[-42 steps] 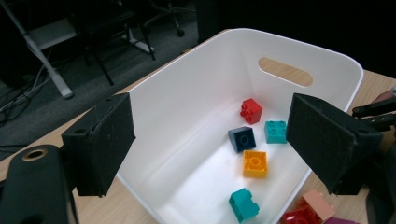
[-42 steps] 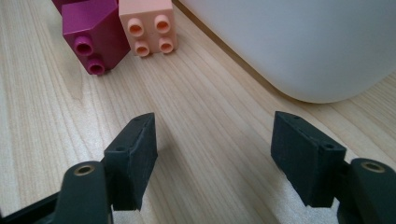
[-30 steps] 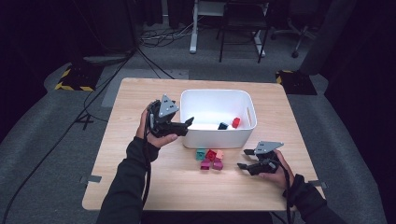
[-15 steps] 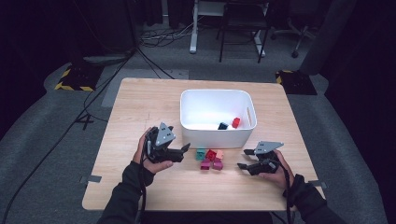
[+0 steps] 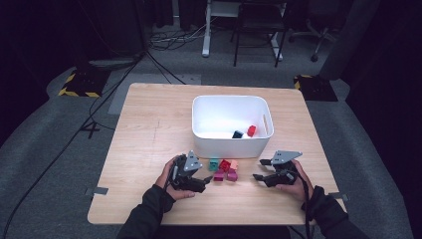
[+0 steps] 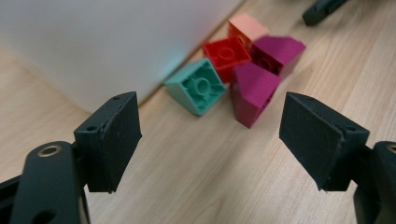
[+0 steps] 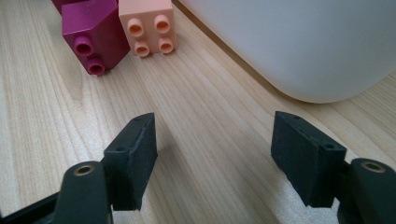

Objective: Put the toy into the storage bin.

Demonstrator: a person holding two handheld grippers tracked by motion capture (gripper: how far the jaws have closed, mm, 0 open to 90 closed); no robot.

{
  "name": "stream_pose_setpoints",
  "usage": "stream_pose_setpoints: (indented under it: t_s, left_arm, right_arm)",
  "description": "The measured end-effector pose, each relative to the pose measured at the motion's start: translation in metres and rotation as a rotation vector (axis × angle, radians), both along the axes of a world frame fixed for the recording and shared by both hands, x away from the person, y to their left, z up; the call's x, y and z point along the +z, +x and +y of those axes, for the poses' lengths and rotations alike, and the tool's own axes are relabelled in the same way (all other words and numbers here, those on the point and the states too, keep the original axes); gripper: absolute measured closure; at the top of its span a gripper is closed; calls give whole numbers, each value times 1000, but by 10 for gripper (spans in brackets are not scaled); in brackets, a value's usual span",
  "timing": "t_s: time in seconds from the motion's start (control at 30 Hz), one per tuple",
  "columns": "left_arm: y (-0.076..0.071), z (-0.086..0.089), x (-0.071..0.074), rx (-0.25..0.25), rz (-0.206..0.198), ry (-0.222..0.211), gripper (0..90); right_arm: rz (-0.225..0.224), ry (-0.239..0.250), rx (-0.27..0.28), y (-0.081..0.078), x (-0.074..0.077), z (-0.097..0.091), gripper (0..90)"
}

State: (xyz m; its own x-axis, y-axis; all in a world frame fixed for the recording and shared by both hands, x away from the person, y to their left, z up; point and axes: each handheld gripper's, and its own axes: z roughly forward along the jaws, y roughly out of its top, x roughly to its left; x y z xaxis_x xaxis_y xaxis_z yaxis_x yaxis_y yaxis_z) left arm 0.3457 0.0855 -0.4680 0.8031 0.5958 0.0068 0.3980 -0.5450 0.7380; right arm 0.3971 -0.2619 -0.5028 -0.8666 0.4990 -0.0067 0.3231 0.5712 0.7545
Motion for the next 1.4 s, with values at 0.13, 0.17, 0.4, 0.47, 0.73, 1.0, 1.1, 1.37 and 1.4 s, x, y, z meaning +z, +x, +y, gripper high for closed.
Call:
stream_pose_setpoints:
  t_s: [0.13,0.17,0.4,0.47,0.73,1.0,1.1,1.37,1.4]
  left_arm:
    - [3,-15,-8,-43,17,23,234]
    - [2,-21,-11,-46,25,27,242]
    - [6,-38,-18,-108,51,26,334]
    - [7,-41,-19,-128,48,35,364]
    - [12,-50,-25,-95,46,72,566]
    - [8,-37,-16,-101,19,35,595]
    - [8,-27,-10,-89,1,31,595]
    - [8,10,12,13,-30,-48,595]
    - [8,15,15,22,-35,-54,595]
  right_arm:
    - [1,0,-1,0,0,0,317]
    - [0,0,0,0,0,0,317]
    - [0,-1,0,0,0,0,316]
    - [0,0,1,0,0,0,315]
    - [0,0,1,0,0,0,315]
    - [1,0,1,0,0,0,314]
    - [2,0,0,0,0,0,314]
    - [1,0,0,0,0,0,314]
    - [1,0,0,0,0,0,314]
